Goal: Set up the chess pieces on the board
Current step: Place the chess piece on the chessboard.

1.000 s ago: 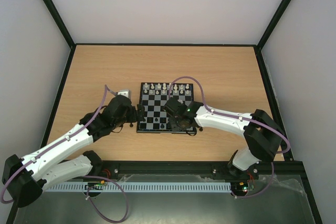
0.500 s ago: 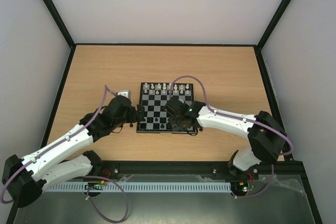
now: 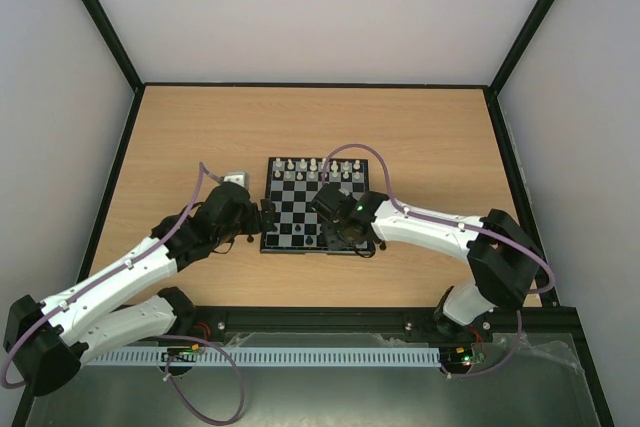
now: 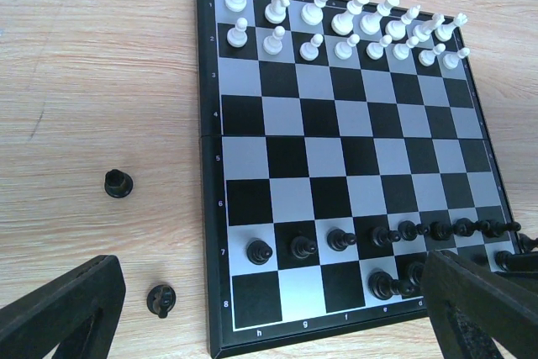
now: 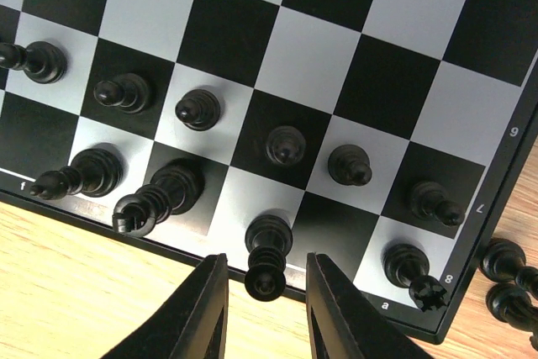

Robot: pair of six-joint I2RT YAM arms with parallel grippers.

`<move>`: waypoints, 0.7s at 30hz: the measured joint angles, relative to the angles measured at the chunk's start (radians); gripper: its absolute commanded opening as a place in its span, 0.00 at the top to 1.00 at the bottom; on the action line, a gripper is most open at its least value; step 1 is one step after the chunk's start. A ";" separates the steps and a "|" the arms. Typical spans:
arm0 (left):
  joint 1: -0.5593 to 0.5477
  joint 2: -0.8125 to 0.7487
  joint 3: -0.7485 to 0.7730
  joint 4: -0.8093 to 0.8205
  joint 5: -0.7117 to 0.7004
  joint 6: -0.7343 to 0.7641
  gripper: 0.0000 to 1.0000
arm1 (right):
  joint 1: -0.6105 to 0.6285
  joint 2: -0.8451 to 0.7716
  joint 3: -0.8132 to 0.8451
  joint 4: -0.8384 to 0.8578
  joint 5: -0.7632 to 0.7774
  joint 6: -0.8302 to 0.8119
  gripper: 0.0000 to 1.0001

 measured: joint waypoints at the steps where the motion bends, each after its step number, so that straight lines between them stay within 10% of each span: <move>1: 0.000 0.000 0.000 0.000 0.000 0.000 0.01 | 0.000 0.004 0.000 -0.003 0.000 0.003 0.73; 21: 0.000 -0.004 0.000 0.000 0.000 -0.001 0.00 | 0.001 0.039 0.000 -0.002 -0.012 0.009 0.89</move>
